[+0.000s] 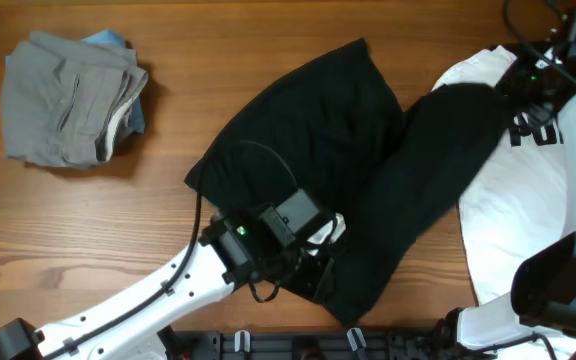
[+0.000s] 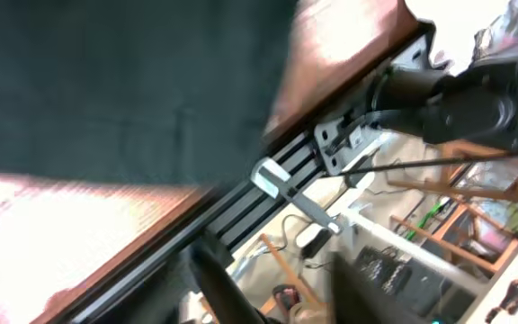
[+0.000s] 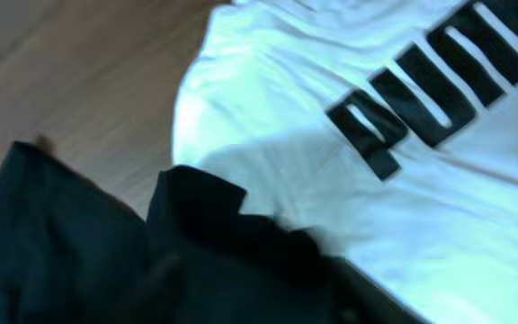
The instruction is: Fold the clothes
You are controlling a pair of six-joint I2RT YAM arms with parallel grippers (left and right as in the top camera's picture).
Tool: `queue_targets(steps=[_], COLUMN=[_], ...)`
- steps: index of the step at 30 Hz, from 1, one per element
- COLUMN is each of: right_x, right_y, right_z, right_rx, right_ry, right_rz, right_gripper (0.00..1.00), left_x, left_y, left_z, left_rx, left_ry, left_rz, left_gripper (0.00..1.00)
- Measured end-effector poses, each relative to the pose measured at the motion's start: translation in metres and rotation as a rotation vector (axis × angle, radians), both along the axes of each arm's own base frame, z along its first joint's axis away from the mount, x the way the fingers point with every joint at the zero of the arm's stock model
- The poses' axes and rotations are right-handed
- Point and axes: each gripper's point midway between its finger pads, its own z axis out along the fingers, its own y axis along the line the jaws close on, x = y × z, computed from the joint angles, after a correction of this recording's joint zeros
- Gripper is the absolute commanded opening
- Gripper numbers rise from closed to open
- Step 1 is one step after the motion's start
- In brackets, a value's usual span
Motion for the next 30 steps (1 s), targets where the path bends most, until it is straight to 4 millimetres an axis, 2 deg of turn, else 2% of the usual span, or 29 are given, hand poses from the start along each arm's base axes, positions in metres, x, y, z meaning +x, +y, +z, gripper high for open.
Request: queue_targets(steps=[2, 5, 9, 10, 12, 14, 16, 23, 28, 30], right_x=[-0.001, 0.001, 0.006, 0.007, 0.01, 0.009, 0.007, 0.002, -0.005, -0.009], right_y=[-0.001, 0.004, 0.025, 0.035, 0.054, 0.069, 0.083, 0.141, 0.181, 0.193], right_z=[0.0, 0.0, 0.002, 0.003, 0.008, 0.01, 0.011, 0.013, 0.011, 0.009], right_rx=[-0.007, -0.002, 0.069, 0.104, 0.168, 0.217, 0.25, 0.29, 0.293, 0.281], right_ry=[0.004, 0.002, -0.027, -0.043, -0.077, -0.093, -0.094, -0.082, -0.052, -0.034], right_rz=[0.019, 0.053, 0.165, 0.22, 0.319, 0.392, 0.438, 0.606, 0.701, 0.723], right_gripper=[0.65, 0.64, 0.59, 0.59, 0.6, 0.6, 0.6, 0.6, 0.61, 0.61], left_x=[0.001, 0.019, 0.082, 0.101, 0.128, 0.149, 0.164, 0.185, 0.232, 0.272], left_y=[0.01, 0.028, 0.073, 0.086, 0.108, 0.127, 0.137, 0.162, 0.177, 0.199], left_z=[-0.006, -0.012, -0.02, -0.021, -0.026, -0.04, -0.063, -0.153, -0.156, -0.154], left_rx=[0.054, 0.126, 0.244, 0.255, 0.273, 0.29, 0.293, 0.359, 0.195, 0.108], left_ry=[-0.01, -0.041, -0.141, -0.169, -0.195, -0.198, -0.181, -0.014, -0.019, -0.106], left_rz=[0.014, 0.085, 0.357, 0.442, 0.565, 0.652, 0.682, 0.713, 0.839, 0.928], left_gripper=[0.56, 0.55, 0.29, 0.27, 0.19, 0.13, 0.04, 0.04, 0.04, 0.04])
